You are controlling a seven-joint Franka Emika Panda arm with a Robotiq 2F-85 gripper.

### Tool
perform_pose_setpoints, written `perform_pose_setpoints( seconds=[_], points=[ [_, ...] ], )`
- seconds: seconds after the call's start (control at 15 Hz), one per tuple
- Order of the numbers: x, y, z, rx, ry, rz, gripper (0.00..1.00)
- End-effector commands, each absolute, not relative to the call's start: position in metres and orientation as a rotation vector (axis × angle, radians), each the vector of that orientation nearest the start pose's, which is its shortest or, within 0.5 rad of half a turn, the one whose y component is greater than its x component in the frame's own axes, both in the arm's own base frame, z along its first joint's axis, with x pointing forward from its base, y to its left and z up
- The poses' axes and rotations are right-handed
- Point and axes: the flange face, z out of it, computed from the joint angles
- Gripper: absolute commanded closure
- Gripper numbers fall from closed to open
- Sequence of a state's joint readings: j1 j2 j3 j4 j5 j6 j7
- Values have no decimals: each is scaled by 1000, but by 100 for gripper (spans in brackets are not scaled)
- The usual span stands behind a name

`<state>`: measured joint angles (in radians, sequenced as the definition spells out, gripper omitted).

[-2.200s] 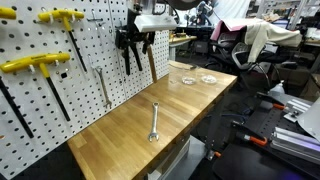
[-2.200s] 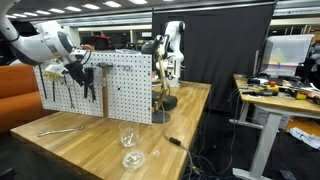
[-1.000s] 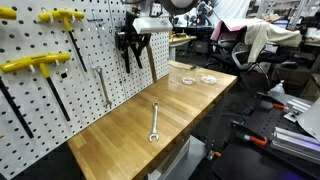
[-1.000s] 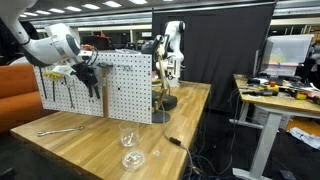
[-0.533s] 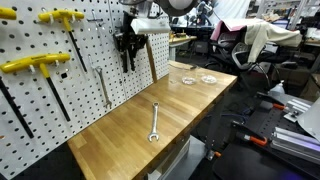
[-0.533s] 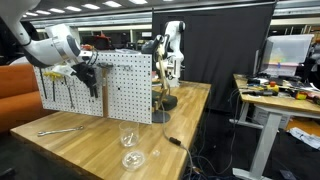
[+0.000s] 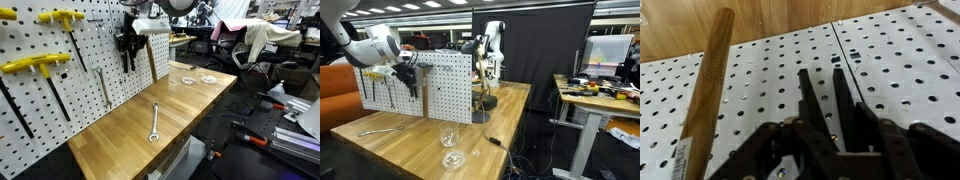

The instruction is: Take the black object from the pegboard and place it on the table

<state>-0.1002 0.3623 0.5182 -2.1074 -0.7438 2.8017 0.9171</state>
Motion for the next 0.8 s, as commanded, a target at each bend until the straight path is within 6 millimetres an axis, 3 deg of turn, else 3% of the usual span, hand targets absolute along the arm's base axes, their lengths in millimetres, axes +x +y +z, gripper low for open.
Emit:
perform_pose_setpoints(
  seconds=[0.0,0.73],
  points=[
    [533,252,300,-2973,-168,-671,75],
    [495,238,312,-2952,-222,-683,75]
  ],
)
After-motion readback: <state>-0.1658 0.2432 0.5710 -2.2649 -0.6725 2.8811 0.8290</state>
